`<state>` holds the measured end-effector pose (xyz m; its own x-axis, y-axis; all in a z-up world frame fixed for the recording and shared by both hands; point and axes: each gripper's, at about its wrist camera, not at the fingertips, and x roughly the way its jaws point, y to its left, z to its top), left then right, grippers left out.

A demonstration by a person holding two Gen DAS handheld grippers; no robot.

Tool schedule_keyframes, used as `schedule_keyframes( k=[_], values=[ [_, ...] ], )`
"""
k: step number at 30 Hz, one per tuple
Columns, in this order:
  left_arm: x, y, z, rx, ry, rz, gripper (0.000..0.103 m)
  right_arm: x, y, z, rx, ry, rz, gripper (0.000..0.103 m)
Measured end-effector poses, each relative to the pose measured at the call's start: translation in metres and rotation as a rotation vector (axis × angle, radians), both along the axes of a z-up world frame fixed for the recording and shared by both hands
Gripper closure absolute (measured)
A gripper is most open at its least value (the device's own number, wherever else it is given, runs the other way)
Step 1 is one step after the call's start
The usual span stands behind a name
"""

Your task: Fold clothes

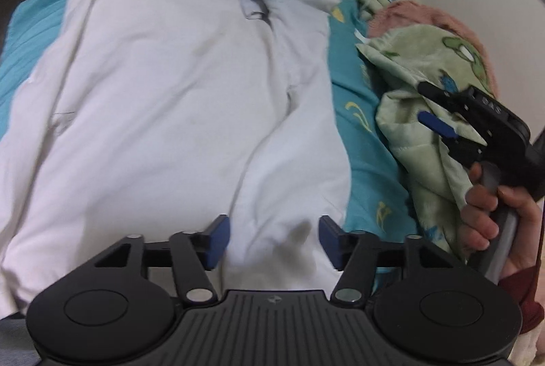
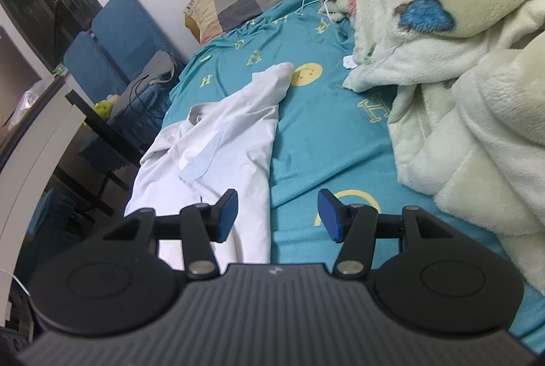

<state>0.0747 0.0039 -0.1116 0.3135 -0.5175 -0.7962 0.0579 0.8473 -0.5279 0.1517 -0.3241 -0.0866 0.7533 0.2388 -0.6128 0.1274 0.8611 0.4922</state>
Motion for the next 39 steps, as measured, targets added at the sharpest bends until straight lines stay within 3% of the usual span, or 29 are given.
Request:
schedule_keyframes(
  k=[3,5,6,7,10,13,15,17,18,20,25,29,31,39],
  values=[
    [-0.002,-0.018,-0.008,0.033,0.007,-0.075,0.044,0.002,0.002,-0.002,0.003,0.01,0.006,0.048],
    [-0.005,-0.029,-0.014,0.068,0.021,-0.128,0.059,0.002,0.003,-0.003,0.006,0.014,0.01,0.048],
    [-0.007,-0.031,-0.016,0.083,0.036,-0.15,0.088,0.003,0.004,-0.004,0.005,0.015,0.013,0.048],
    [-0.01,-0.032,-0.017,0.098,0.054,-0.173,0.101,0.003,0.005,-0.004,0.003,0.016,0.015,0.048],
    [-0.025,-0.036,-0.017,0.15,0.067,-0.252,0.103,0.004,0.009,-0.003,-0.006,0.008,0.033,0.048],
    [-0.035,-0.04,-0.005,0.18,0.021,-0.285,0.103,0.005,0.017,-0.002,-0.014,-0.008,0.064,0.048],
    [-0.042,-0.041,0.006,0.187,-0.018,-0.297,0.102,0.005,0.024,-0.001,-0.018,-0.024,0.097,0.048],
    [-0.047,-0.041,0.017,0.196,-0.064,-0.305,0.095,0.005,0.032,0.001,-0.018,-0.042,0.134,0.048],
    [-0.046,-0.04,0.025,0.207,-0.11,-0.295,0.082,0.005,0.036,0.002,-0.019,-0.05,0.152,0.048],
    [-0.042,-0.039,0.039,0.228,-0.201,-0.269,0.067,0.006,0.046,0.004,-0.01,-0.069,0.19,0.049],
    [-0.004,-0.024,0.052,0.178,-0.328,-0.147,0.052,0.014,0.075,0.004,-0.053,-0.095,0.261,0.052],
    [0.009,-0.015,0.044,0.304,-0.434,-0.087,0.047,0.037,0.095,-0.004,-0.13,-0.086,0.283,0.052],
    [0.012,-0.01,0.039,0.371,-0.493,-0.074,0.034,0.055,0.111,-0.011,-0.193,-0.078,0.31,0.052],
    [0.045,0.033,0.017,0.367,-0.471,0.034,0.033,0.139,0.187,-0.047,-0.534,-0.05,0.433,0.054]
  ],
)
